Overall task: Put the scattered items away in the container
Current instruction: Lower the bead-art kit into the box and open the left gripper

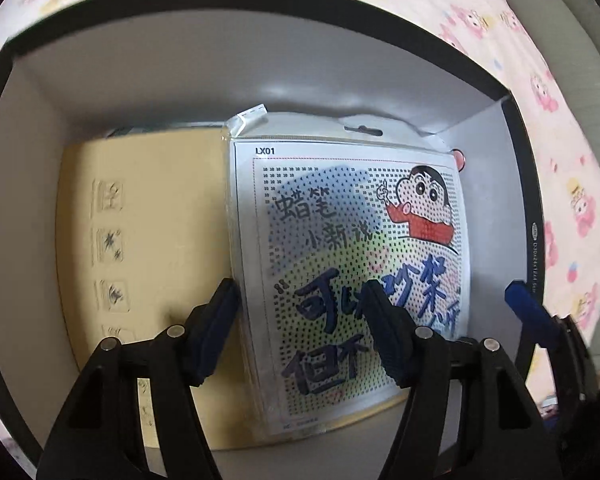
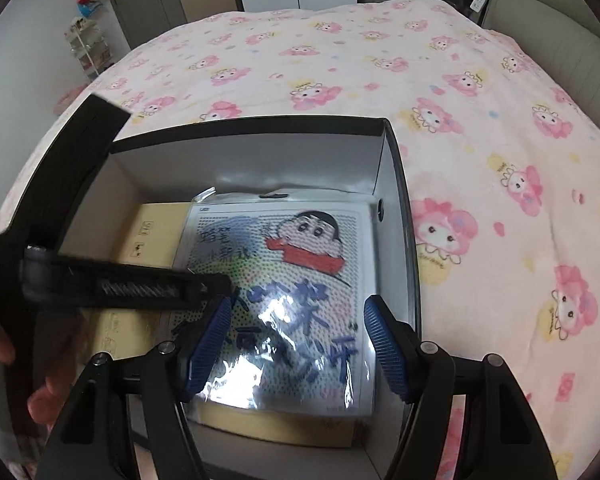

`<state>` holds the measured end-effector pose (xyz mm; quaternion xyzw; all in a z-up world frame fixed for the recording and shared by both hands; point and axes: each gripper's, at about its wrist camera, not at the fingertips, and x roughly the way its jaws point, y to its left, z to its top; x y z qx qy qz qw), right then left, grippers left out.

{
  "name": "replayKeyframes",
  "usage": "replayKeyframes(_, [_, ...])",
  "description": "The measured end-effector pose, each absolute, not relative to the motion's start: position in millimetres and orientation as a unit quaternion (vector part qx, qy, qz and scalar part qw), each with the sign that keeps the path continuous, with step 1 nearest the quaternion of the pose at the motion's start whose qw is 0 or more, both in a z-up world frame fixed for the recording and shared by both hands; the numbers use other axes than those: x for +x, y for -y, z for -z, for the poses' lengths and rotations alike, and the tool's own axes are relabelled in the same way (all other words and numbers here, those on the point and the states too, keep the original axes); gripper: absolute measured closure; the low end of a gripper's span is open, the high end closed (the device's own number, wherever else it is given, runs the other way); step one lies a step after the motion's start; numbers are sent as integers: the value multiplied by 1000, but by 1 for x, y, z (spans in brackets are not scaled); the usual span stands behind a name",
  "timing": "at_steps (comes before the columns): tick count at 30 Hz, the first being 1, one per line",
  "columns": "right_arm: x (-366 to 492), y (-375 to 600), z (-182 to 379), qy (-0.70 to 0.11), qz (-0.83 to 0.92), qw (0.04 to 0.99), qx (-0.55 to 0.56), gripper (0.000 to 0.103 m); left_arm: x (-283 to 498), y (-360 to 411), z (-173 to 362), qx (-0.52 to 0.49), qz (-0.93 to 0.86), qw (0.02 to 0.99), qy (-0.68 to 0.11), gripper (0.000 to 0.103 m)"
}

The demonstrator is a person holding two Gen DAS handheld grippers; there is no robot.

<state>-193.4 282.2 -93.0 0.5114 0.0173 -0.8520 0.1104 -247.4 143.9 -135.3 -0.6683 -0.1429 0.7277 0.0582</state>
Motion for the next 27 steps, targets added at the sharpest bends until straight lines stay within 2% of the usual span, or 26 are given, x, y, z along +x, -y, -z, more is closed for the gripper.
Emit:
replayKeyframes(9, [-213,-266,104,-56,851,109,511,37,-238,-121,132,-657,-707,103,240,34])
replayKeyframes(13, [-209,-261,100,-34,841,152,518,36,-228,-98,127,-634,-708,79,301,49])
replayKeyframes(15, [-205,-259,98,-27,836,171,521,36,-225,-92,123,-628,-715,57,302,53])
replayKeyframes(18, [-200,-258,101,3,818,201,538,36,-232,-102,124,-646,-707,61,282,55])
replayKeyframes(23, [-195,-259,98,-18,832,169,529,37,-234,-129,115,-650,-719,85,230,49])
replayKeyframes(25, [-195,-263,95,-12,835,163,526,37,-230,-128,112,-647,-718,87,241,49])
replayKeyframes(26, [-194,-265,94,-9,837,157,524,37,-227,-124,109,-641,-719,88,252,51])
replayKeyframes(27, [-193,-267,94,-7,838,155,524,37,-224,-119,106,-636,-721,85,262,56])
